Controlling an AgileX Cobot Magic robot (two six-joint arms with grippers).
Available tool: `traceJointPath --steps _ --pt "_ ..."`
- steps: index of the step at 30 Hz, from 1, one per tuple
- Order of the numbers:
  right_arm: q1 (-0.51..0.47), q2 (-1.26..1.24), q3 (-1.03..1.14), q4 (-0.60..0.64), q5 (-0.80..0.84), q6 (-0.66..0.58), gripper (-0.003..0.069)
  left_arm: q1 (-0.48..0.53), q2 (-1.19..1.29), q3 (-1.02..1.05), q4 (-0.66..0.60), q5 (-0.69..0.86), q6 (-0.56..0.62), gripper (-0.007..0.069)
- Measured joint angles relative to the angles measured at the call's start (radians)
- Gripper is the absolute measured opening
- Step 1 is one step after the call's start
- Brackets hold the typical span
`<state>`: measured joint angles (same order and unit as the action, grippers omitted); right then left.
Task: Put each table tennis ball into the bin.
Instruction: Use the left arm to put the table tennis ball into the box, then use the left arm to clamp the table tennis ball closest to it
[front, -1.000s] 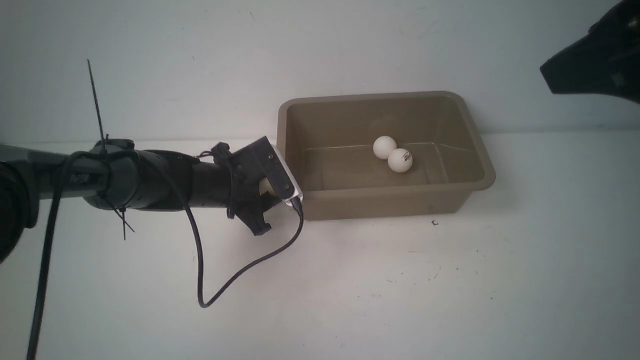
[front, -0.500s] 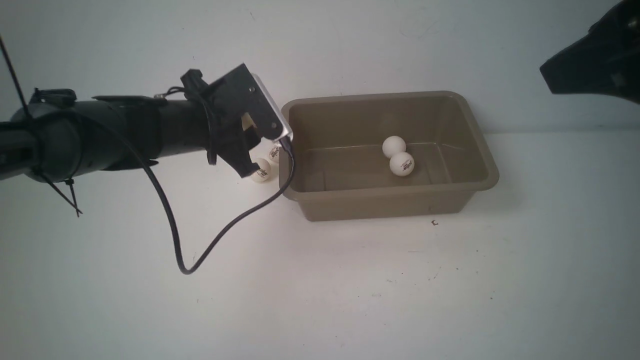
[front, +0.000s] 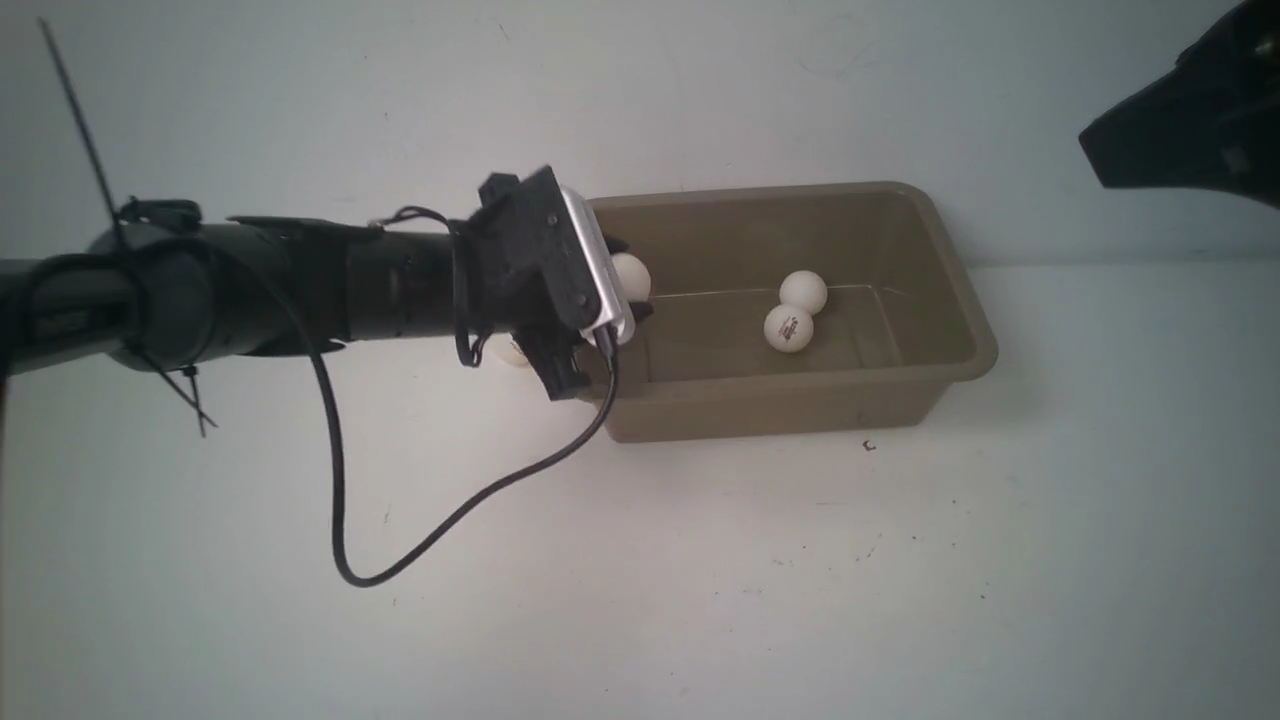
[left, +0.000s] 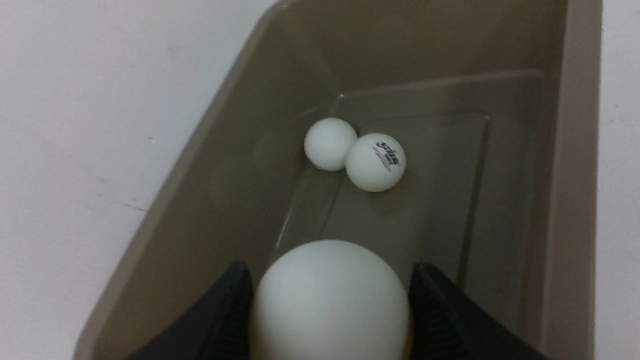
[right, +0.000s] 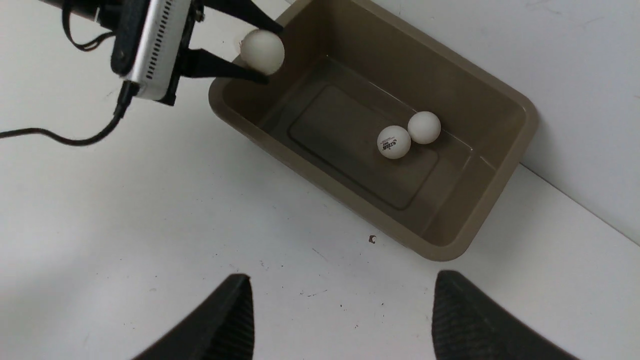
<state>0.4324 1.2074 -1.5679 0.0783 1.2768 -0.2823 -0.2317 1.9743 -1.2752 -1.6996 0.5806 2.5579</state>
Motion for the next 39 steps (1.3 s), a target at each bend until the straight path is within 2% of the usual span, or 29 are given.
traceJointPath --steps 3,7,10,13,17,21,25,28,31,32,34,36,39 --pt "0.000 0.000 0.000 0.000 0.000 0.000 0.0440 -0.002 0.059 -0.035 0.002 0.025 0.002 0.0353" --pt "0.000 0.000 0.000 0.000 0.000 0.000 0.0440 -0.013 0.074 -0.068 0.005 0.014 -0.127 0.0379" --pt "0.000 0.000 0.000 0.000 0.000 0.000 0.0440 -0.020 0.066 -0.082 0.005 -0.008 -0.268 0.0501" --pt "0.000 0.000 0.000 0.000 0.000 0.000 0.0440 -0.018 0.039 -0.084 0.005 -0.082 -0.389 0.0552" --pt "0.000 0.000 0.000 0.000 0.000 0.000 0.0440 -0.001 -0.015 -0.084 0.004 -0.157 -0.442 0.0550" --pt "0.000 0.000 0.000 0.000 0.000 0.000 0.0440 0.029 -0.077 -0.084 -0.002 -0.237 -0.502 0.0514" --pt "0.000 0.000 0.000 0.000 0.000 0.000 0.0440 0.081 -0.108 -0.084 0.021 -0.268 -0.687 0.0460" --pt "0.000 0.000 0.000 0.000 0.000 0.000 0.0440 0.130 -0.112 -0.084 0.145 -0.205 -0.887 0.0420" --pt "0.000 0.000 0.000 0.000 0.000 0.000 0.0440 0.161 -0.109 -0.084 0.266 -0.146 -1.001 0.0402" --pt "0.000 0.000 0.000 0.000 0.000 0.000 0.0440 0.180 -0.105 -0.084 0.359 -0.114 -1.049 0.0395" --pt "0.000 0.000 0.000 0.000 0.000 0.000 0.0440 0.202 -0.093 -0.084 0.509 -0.066 -1.072 0.0394" --pt "0.000 0.000 0.000 0.000 0.000 0.000 0.0440 0.214 -0.081 -0.084 0.596 -0.049 -1.071 0.0394" --pt "0.000 0.000 0.000 0.002 0.000 0.000 0.0440 0.220 -0.062 -0.087 0.633 -0.033 -1.061 0.0394"
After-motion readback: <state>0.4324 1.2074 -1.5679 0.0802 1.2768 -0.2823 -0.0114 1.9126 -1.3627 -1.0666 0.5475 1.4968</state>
